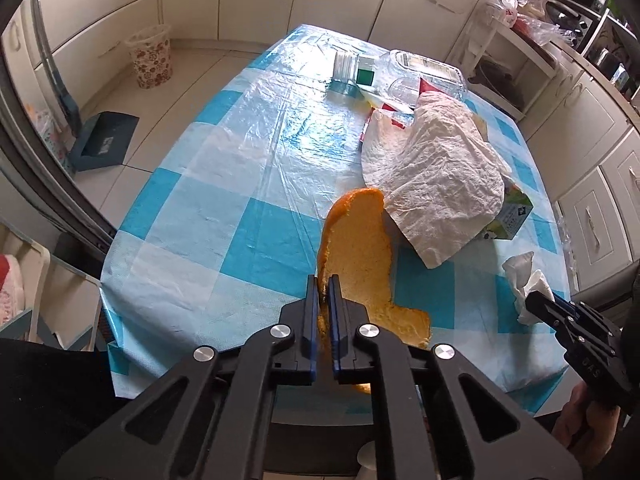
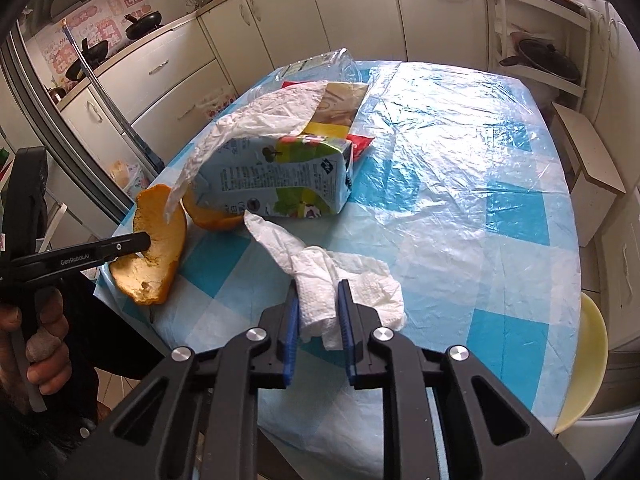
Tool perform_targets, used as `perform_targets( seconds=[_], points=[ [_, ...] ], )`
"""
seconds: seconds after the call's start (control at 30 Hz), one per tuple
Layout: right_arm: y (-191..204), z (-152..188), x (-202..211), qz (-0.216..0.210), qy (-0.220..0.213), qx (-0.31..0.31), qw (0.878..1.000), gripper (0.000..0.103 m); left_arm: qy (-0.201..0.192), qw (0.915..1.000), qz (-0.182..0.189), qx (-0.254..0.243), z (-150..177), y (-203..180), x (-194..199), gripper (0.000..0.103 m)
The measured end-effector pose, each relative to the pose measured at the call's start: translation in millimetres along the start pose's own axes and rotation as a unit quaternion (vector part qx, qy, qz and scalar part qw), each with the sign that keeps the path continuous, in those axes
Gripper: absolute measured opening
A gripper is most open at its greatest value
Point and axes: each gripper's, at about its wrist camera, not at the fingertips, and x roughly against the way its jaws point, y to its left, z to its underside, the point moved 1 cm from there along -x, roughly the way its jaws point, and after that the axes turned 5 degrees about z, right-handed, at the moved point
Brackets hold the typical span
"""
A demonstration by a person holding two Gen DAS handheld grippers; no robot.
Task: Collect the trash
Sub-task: 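Grasp the orange peel with the left gripper while the right gripper grasps the white tissue, then carry the peel with the left gripper and the tissue with the right gripper into the yellow bucket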
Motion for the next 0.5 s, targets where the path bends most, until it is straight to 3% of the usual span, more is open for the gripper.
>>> perform_targets(
  seconds=[0.5],
  points=[
    [-7.3,-2.4,4.8,-0.001,-0.01,-0.013,1.0,0.019,-0.077,0.9969,0.017,0.005,-3.9,8.6,53.4,0.004]
  ],
)
